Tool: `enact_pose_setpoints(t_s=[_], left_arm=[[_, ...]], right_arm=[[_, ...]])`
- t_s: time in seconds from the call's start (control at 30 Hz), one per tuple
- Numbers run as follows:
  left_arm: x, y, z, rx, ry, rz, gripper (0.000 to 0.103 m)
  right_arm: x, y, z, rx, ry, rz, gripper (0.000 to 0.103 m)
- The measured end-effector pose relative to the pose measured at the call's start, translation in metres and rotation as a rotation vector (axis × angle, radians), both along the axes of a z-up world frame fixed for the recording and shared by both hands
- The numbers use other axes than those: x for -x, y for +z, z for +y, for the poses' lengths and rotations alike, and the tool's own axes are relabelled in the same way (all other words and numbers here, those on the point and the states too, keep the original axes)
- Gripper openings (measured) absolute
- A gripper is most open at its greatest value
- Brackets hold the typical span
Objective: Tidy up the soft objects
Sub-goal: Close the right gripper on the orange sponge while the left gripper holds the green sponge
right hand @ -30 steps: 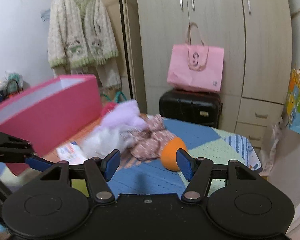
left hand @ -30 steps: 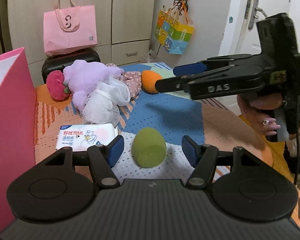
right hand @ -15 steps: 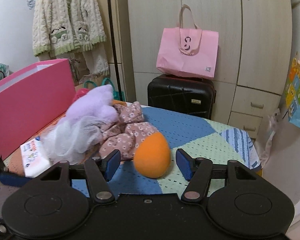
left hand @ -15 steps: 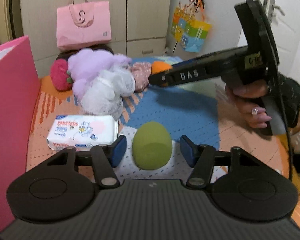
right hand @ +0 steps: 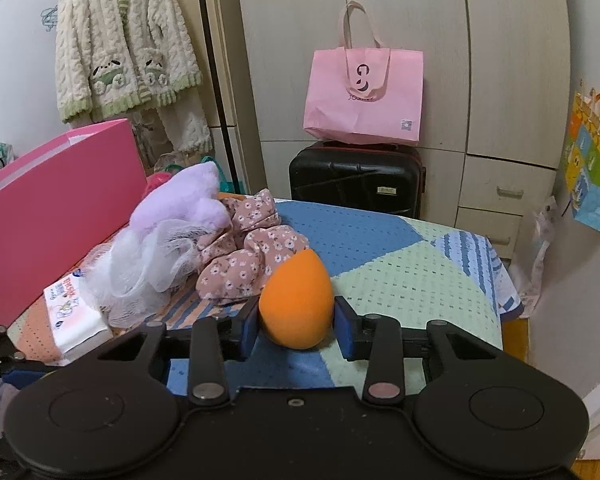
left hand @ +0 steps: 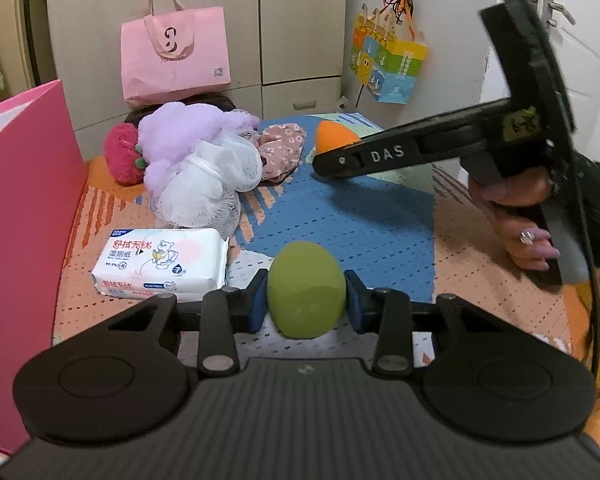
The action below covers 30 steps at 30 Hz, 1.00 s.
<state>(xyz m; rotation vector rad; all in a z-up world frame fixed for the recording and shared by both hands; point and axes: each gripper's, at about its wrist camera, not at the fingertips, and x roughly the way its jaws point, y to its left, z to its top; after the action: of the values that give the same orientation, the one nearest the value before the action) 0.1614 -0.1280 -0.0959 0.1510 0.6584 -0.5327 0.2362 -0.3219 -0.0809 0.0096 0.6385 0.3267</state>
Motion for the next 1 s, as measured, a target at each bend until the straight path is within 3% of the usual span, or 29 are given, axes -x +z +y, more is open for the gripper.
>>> enact_pose_setpoints(t_s=[0.27, 0.5, 0.8, 1.0], left_arm=[[0.018, 0.011, 0.007, 0.016, 0.01, -0.033, 0.037], [0.041, 0.028, 0.021, 0.027, 0.002, -0.076, 0.037], [0.047, 0.028, 0.051, 0.088, 0.0, 0.04, 0.037], [0.052, 0.027, 0.064, 0.1, 0.002, 0.052, 0.037]], right_arm=[[0.043, 0.006, 0.015, 0.052, -0.006, -0.017, 0.043], [0.092, 0.009, 0.035, 0.009, 0.019, -0.029, 0.043], [0.133, 0.019, 0.055, -0.004, 0.022, -0.042, 0.043], [0.153, 0.021, 0.068, -0.026, 0.016, -0.037, 0.043]])
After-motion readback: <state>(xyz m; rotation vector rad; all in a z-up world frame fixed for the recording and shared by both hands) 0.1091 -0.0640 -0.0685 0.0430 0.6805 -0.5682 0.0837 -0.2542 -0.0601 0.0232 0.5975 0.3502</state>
